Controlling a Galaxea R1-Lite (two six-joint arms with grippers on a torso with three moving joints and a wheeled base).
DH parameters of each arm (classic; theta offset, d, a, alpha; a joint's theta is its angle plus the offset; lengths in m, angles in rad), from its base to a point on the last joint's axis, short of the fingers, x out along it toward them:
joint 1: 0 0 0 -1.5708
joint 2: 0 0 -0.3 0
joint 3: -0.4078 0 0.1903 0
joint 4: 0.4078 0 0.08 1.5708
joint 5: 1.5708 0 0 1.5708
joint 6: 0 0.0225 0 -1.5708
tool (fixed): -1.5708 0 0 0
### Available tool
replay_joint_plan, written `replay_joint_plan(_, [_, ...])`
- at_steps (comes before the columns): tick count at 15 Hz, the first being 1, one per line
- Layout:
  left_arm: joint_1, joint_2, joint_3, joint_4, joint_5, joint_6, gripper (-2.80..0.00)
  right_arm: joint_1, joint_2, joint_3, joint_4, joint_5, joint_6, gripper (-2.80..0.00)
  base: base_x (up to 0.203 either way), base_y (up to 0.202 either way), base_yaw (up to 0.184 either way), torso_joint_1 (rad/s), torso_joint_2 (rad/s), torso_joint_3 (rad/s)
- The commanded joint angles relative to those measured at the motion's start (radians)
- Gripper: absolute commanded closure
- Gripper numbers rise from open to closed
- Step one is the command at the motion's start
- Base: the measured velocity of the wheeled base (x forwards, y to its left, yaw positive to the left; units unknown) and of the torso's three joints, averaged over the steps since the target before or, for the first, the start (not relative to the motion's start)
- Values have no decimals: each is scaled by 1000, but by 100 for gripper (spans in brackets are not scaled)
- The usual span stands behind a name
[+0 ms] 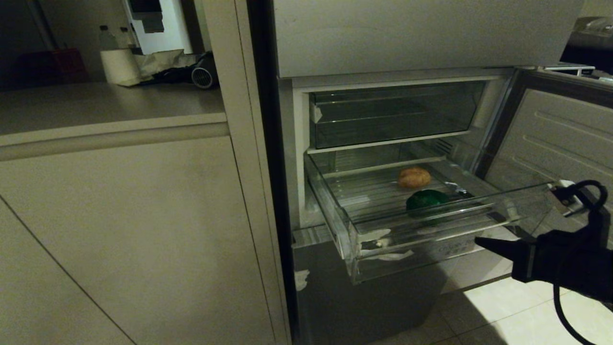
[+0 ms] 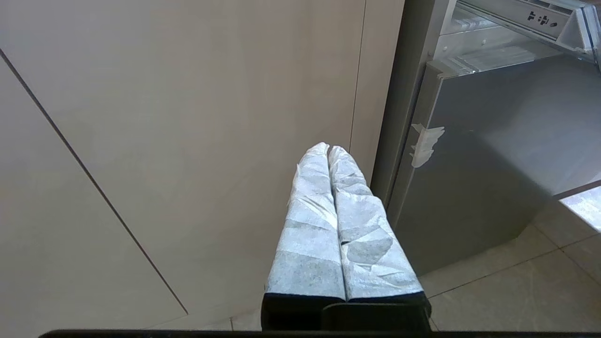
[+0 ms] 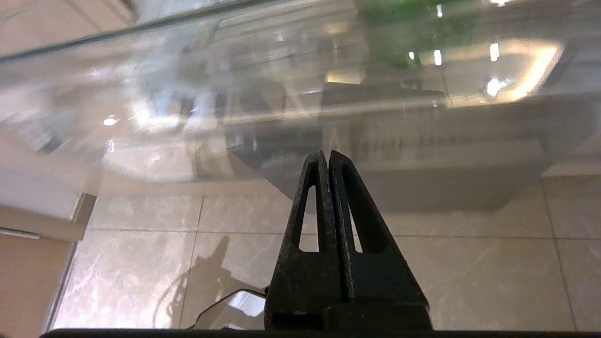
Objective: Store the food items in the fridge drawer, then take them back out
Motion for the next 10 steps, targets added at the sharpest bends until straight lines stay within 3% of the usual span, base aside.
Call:
replay_joint_plan(1, [1,0,0,0,-1,0,0,0,209,-73,-39,7,2,0,0,0,0,0,0,0])
replay_joint_plan(10, [1,0,0,0,1,0,0,24,661,-461,-371,15,6,0,0,0,0,0,0,0])
